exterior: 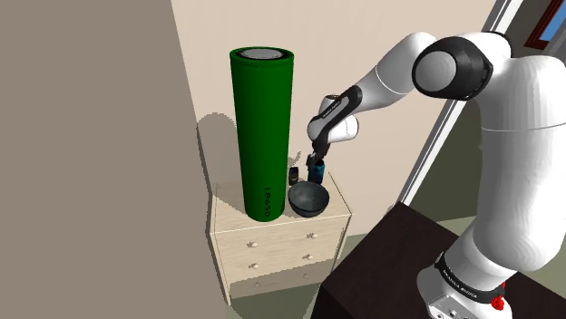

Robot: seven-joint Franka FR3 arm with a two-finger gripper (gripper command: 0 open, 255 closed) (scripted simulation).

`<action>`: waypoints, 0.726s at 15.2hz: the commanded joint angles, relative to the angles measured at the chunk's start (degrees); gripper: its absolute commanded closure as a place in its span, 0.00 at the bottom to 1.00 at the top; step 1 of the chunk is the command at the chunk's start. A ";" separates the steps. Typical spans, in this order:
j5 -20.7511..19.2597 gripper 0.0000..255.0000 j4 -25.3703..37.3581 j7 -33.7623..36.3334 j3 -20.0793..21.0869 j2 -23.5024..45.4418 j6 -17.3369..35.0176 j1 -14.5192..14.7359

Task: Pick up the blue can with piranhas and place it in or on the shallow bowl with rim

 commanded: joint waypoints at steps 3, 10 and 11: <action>-0.71 1.00 -0.20 0.66 -0.58 -2.58 -2.35 0.44; -1.97 1.00 -0.26 1.73 -1.42 -6.84 -6.52 1.03; -2.15 1.00 -0.22 1.88 -1.52 -7.42 -7.13 1.10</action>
